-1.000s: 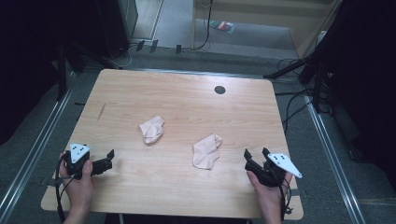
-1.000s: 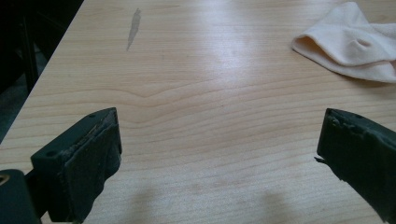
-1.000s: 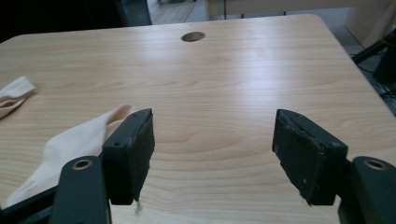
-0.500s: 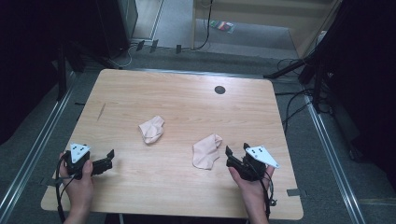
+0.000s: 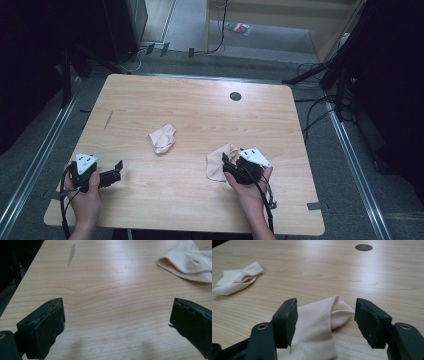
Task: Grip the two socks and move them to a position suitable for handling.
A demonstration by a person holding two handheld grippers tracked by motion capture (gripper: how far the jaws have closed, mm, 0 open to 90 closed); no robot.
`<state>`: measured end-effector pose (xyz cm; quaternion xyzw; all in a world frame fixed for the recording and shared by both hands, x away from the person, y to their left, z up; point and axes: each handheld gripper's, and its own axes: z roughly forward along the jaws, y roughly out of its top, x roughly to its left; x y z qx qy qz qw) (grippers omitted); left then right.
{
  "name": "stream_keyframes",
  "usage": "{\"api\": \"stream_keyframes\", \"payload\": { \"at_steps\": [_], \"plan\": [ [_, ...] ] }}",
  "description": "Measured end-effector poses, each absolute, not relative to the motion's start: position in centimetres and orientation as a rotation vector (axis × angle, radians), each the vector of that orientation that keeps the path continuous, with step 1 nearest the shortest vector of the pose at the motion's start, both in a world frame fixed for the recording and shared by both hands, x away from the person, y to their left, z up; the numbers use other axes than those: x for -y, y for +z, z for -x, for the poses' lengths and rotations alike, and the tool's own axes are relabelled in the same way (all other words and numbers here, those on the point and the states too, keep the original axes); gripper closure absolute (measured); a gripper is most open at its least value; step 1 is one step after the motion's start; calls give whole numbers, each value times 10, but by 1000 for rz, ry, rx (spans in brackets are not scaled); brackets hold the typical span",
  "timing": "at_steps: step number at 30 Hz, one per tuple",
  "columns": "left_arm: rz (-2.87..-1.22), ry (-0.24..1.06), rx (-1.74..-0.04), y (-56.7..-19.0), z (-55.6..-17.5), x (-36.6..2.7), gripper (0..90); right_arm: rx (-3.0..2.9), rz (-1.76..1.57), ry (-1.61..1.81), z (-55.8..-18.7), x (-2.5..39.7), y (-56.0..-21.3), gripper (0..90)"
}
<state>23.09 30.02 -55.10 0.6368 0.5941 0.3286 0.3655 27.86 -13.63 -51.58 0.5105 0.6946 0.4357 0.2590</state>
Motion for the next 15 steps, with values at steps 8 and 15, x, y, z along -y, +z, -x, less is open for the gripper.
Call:
{"api": "stream_keyframes", "payload": {
  "at_steps": [8,15],
  "plan": [
    [-1647,840,-1530,-551,-231,-300,1,-1945,-1415,1081,-298,116,-530,350],
    [-1647,839,-1530,-551,-231,-300,1,-2015,-1425,976,-304,109,-543,425]
  ]
}}
